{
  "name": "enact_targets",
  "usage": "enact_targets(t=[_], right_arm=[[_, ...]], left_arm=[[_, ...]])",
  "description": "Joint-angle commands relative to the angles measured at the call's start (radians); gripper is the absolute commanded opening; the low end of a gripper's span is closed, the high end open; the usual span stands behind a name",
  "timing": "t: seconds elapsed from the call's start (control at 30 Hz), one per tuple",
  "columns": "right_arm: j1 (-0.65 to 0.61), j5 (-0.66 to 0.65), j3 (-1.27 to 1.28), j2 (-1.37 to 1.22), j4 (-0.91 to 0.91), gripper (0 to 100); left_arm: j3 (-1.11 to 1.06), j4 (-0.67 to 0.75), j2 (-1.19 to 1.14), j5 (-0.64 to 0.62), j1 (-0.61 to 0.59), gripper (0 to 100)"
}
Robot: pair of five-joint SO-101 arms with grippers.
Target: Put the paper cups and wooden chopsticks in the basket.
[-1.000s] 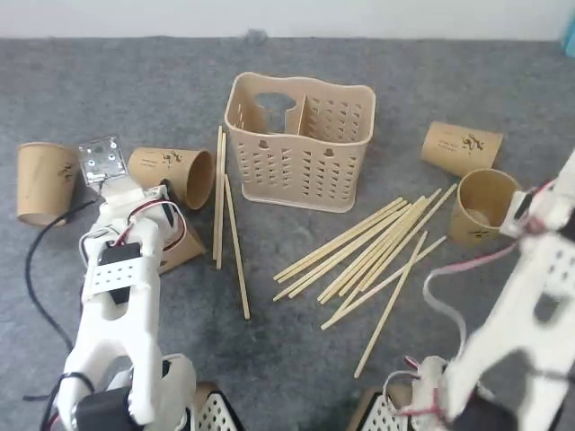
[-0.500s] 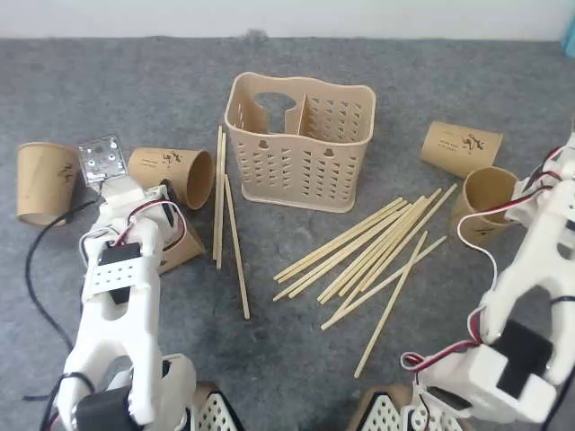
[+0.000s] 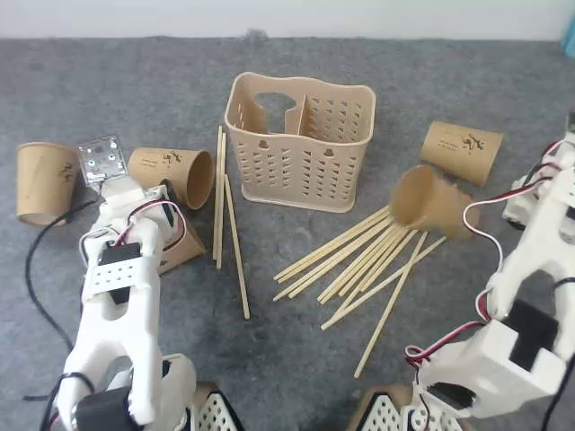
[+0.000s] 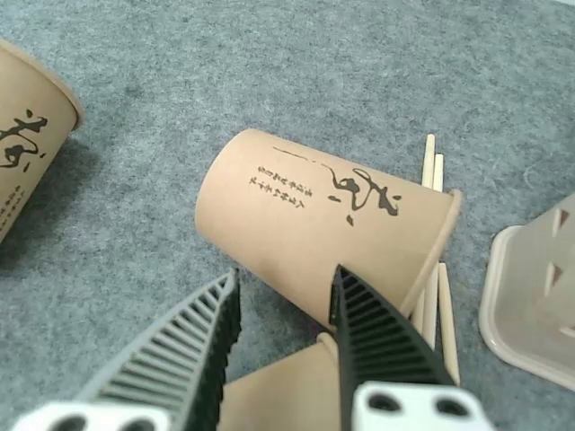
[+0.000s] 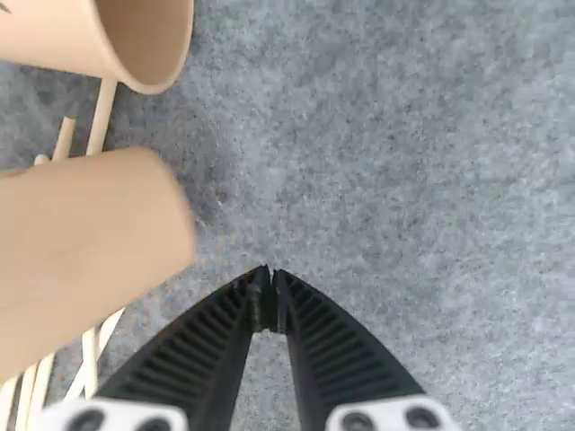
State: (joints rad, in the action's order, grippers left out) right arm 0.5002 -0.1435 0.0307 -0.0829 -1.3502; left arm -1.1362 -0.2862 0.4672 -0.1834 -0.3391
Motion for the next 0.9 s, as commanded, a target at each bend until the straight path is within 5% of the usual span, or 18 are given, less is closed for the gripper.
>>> enact_targets(t=[0.0,0.2,0.5,0.7,0.87], right_arm=[[0.025,0.041,-0.135,0.120,-0.070,3.8],[-0.067,0.084,-0.210,0.255,-0.237,3.9],[-0.507,0.149,-0.181,0.415,-0.320,3.3],[-0.769,0.150,0.146,0.529,-0.050,3.3],[-0.819,0.143,0.509,0.636,0.277,3.3]], left_arm=[[0.033,0.003,0.021,0.011,0.002,15],[0.033,0.003,0.021,0.011,0.002,15],[0.033,0.003,0.021,0.009,-0.005,15],[0.033,0.003,0.021,0.009,-0.006,15],[0.033,0.003,0.021,0.009,-0.006,15]])
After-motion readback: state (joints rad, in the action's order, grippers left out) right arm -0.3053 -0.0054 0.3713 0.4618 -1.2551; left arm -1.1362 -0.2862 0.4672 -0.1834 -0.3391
